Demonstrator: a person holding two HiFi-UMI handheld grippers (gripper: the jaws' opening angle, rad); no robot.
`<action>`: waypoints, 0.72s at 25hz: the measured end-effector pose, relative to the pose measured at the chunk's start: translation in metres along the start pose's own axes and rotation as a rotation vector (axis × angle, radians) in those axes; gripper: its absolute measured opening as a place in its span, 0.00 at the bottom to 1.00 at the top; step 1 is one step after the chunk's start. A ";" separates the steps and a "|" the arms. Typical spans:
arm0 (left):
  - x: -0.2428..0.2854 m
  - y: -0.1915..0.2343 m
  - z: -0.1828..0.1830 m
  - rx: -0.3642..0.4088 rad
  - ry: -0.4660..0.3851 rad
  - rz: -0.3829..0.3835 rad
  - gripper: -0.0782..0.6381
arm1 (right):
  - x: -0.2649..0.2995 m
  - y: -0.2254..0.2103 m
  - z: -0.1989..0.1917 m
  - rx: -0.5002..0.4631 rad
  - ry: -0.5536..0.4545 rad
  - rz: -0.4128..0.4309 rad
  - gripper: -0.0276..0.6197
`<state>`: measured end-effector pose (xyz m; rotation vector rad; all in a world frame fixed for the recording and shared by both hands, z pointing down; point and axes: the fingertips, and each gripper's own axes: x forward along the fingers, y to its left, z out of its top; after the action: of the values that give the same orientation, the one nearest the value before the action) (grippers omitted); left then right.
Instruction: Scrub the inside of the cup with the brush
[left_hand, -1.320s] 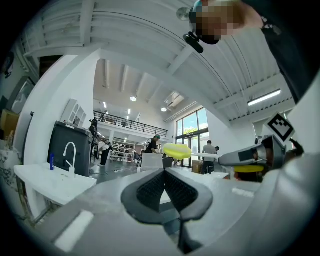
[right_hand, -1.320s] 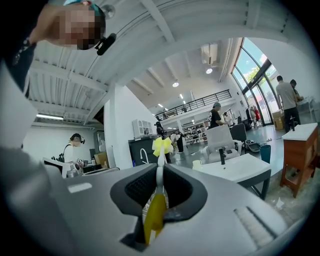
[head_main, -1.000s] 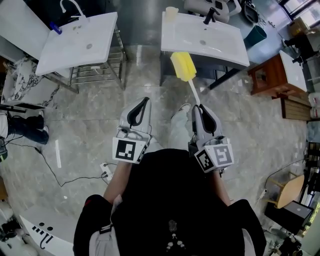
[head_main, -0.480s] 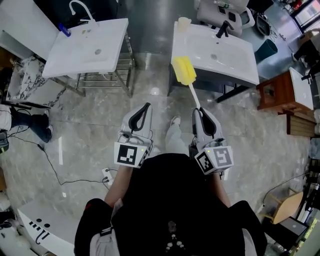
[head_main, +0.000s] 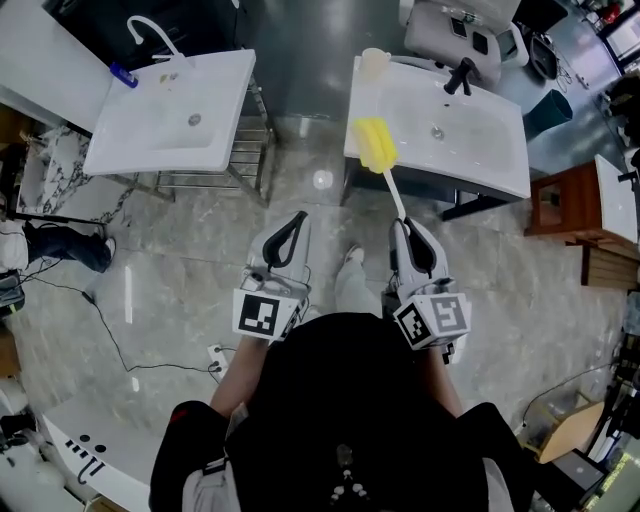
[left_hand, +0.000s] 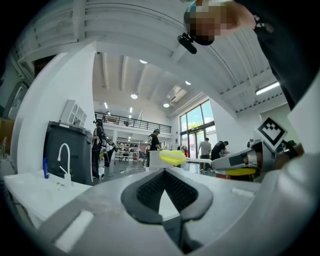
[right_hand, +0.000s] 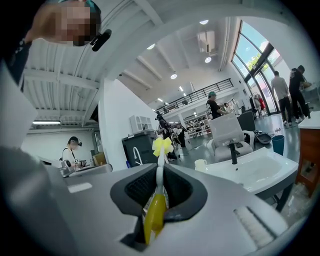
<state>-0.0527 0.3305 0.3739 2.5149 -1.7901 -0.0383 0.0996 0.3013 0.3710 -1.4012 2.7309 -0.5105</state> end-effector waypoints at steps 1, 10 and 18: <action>0.010 0.001 0.001 0.000 -0.001 0.000 0.11 | 0.007 -0.007 0.003 0.002 0.001 0.001 0.10; 0.102 -0.002 0.006 0.018 0.005 0.020 0.11 | 0.059 -0.079 0.035 0.004 0.005 0.026 0.10; 0.162 -0.007 0.008 0.035 0.005 0.037 0.11 | 0.096 -0.130 0.057 0.014 -0.004 0.053 0.10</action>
<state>0.0064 0.1799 0.3676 2.5024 -1.8512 0.0006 0.1546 0.1393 0.3679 -1.3208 2.7477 -0.5230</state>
